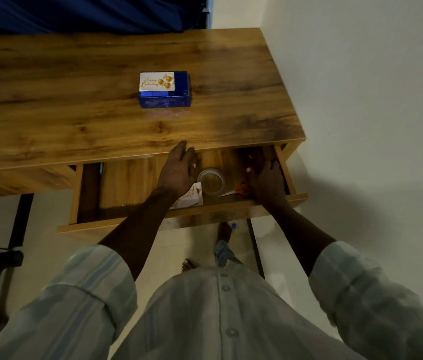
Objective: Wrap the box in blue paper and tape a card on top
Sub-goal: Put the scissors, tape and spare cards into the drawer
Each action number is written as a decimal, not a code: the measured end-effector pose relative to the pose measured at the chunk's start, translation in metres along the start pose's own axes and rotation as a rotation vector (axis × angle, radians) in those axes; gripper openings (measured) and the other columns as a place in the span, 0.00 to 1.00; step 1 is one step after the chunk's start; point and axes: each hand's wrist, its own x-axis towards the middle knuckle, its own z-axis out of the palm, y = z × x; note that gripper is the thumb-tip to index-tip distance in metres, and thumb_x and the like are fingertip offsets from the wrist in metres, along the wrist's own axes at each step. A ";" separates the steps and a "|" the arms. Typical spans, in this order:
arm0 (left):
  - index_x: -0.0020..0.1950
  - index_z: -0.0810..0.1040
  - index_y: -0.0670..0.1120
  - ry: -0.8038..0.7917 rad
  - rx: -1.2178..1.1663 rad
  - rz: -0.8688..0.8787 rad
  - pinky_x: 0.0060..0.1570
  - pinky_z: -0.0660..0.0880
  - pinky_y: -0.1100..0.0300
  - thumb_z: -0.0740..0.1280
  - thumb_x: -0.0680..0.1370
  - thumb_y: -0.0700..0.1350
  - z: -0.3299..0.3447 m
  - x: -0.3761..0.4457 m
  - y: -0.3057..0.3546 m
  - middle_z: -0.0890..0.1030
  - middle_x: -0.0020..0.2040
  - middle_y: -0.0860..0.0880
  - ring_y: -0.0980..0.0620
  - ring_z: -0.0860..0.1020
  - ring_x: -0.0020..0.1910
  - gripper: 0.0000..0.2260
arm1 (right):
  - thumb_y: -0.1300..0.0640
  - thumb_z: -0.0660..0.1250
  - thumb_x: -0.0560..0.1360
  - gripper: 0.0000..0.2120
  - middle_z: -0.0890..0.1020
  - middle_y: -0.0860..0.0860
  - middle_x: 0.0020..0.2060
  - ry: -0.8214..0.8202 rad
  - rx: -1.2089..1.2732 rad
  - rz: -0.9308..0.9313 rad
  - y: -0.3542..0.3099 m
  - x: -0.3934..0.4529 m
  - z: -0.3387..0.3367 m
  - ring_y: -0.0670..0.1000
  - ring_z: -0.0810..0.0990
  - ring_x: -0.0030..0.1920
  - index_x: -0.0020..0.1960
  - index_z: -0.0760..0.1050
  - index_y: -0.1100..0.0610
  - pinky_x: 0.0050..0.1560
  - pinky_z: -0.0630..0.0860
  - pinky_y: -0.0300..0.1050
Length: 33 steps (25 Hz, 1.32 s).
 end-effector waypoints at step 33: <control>0.66 0.72 0.42 0.186 0.387 0.058 0.54 0.73 0.45 0.76 0.69 0.53 -0.002 0.009 -0.067 0.77 0.59 0.41 0.39 0.75 0.56 0.30 | 0.43 0.73 0.69 0.41 0.70 0.65 0.66 0.125 -0.598 -0.679 -0.023 0.064 0.029 0.65 0.67 0.66 0.71 0.63 0.65 0.67 0.66 0.61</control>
